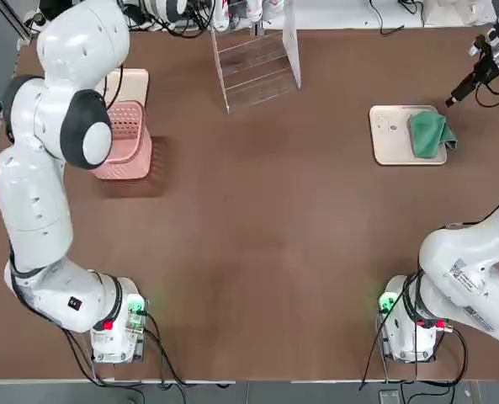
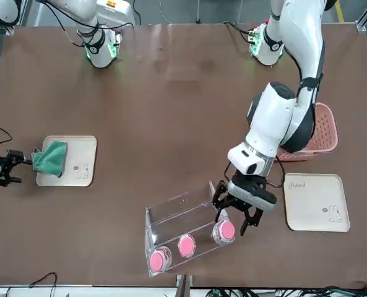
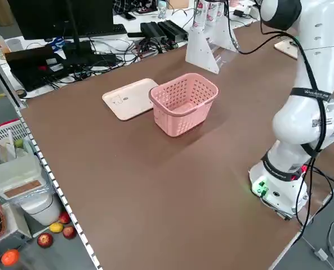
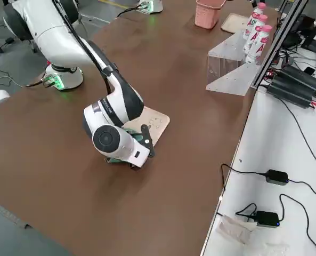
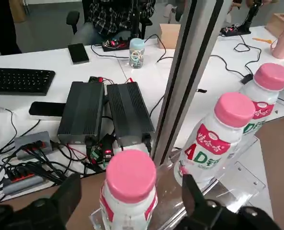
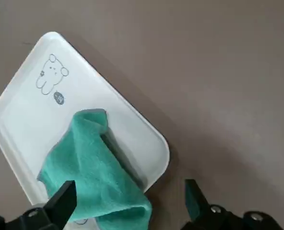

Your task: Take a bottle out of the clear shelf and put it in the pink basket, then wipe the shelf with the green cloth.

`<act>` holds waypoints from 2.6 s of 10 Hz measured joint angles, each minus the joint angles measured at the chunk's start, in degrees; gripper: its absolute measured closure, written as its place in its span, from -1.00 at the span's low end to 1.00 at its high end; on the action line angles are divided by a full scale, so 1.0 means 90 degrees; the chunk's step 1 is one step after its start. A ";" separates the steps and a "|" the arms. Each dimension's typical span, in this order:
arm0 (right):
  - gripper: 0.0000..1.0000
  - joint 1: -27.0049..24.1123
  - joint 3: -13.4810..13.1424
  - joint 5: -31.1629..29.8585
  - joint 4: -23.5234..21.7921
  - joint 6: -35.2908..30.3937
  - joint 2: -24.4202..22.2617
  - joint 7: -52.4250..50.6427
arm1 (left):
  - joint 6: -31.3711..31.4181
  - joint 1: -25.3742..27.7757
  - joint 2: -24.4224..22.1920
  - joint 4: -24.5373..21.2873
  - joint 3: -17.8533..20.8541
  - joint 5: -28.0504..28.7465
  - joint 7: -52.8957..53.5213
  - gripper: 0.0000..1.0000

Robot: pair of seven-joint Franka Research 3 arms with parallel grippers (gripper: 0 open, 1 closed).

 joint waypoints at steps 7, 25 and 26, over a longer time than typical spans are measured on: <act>-1.00 -0.0004 0.0006 -0.0006 0.0014 -0.0288 0.0258 -0.0167 | 0.0473 -0.0071 0.0334 0.0284 0.0036 0.0010 0.0061 -0.58; 0.27 -0.0011 0.0041 0.0071 -0.0038 -0.0106 0.0380 -0.0516 | 0.1067 -0.0021 0.0410 0.0107 0.0048 0.0162 0.0086 -0.30; -0.07 -0.0018 0.0038 0.0080 -0.0070 -0.0106 0.0384 -0.0522 | 0.1074 -0.0014 0.0409 0.0057 0.0048 0.0162 0.0086 -0.30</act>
